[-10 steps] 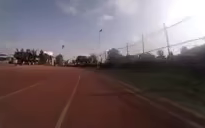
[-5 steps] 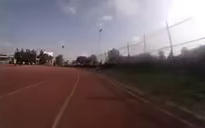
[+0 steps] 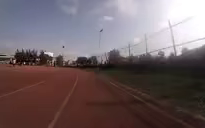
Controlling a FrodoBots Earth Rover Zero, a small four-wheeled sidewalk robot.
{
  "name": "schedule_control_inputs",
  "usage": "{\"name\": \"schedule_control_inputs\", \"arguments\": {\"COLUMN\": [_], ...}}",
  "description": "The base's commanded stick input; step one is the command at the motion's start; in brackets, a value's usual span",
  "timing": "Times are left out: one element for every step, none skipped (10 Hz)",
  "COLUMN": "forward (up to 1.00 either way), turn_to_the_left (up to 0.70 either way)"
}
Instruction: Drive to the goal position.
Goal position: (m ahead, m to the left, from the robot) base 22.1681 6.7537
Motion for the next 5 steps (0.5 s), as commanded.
{"name": "schedule_control_inputs", "arguments": {"forward": [0.50,0.50,0.50,0.50,0.50], "turn_to_the_left": [0.00,0.00,0.00,0.00,0.00]}}
